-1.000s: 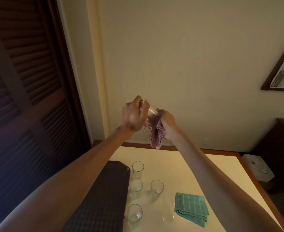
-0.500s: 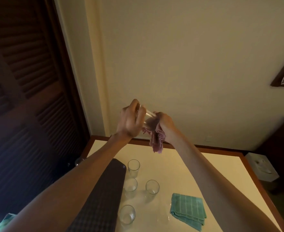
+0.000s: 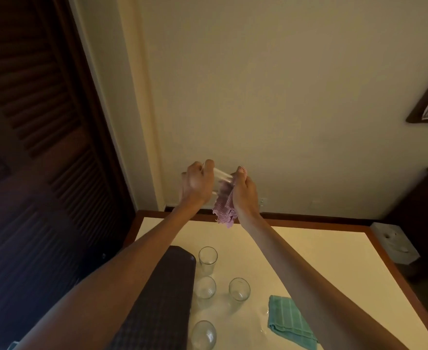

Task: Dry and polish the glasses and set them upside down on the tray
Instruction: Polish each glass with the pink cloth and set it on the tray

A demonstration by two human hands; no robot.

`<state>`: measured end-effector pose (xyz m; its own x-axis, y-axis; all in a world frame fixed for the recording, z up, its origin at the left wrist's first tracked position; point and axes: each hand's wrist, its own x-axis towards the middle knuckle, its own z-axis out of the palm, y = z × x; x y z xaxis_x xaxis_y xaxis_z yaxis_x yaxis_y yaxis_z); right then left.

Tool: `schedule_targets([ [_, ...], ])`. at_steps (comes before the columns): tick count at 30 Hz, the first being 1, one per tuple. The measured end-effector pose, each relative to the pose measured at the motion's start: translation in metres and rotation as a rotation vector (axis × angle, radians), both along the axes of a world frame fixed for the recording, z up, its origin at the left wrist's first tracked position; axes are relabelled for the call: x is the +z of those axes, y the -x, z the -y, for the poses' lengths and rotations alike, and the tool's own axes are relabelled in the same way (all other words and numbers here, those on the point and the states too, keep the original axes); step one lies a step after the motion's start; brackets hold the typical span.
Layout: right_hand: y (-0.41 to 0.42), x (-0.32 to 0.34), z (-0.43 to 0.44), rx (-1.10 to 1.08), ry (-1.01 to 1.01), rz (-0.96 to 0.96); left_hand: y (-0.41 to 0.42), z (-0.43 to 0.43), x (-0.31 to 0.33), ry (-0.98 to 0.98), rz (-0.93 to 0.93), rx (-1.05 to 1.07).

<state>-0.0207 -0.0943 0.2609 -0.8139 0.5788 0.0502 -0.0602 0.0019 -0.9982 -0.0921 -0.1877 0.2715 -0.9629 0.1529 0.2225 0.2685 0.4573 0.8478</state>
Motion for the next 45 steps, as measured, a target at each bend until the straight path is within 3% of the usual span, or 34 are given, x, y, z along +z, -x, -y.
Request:
schedule_targets([
  [3, 0.002, -0.011, -0.005, 0.017, 0.076, 0.061, 0.004, -0.004, -0.021, 0.038, -0.262, -0.053],
  [6, -0.003, -0.032, -0.025, -0.006, 0.061, 0.128, 0.006, -0.010, -0.040, 0.173, -0.337, -0.106],
  [15, -0.046, -0.118, -0.132, -0.063, 0.178, 0.452, -0.017, -0.053, -0.135, 0.276, -0.076, -0.244],
  [21, -0.064, -0.165, -0.177, -0.037, 0.200, 0.634, -0.038, -0.093, -0.196, 0.555, 0.106, -0.301],
  [28, -0.065, -0.198, -0.202, -0.048, 0.179, 0.770, -0.044, -0.118, -0.250, 0.771, 0.186, -0.377],
  [37, -0.045, -0.201, -0.206, 0.007, 0.176, 0.748, -0.046, -0.127, -0.270, 0.839, 0.202, -0.351],
  [42, -0.024, -0.179, -0.198, 0.083, 0.154, 0.732, -0.021, -0.120, -0.234, 1.029, 0.432, -0.522],
  [45, -0.007, -0.160, -0.190, 0.133, 0.168, 0.755, 0.012, -0.103, -0.181, 0.743, 0.568, -0.532],
])
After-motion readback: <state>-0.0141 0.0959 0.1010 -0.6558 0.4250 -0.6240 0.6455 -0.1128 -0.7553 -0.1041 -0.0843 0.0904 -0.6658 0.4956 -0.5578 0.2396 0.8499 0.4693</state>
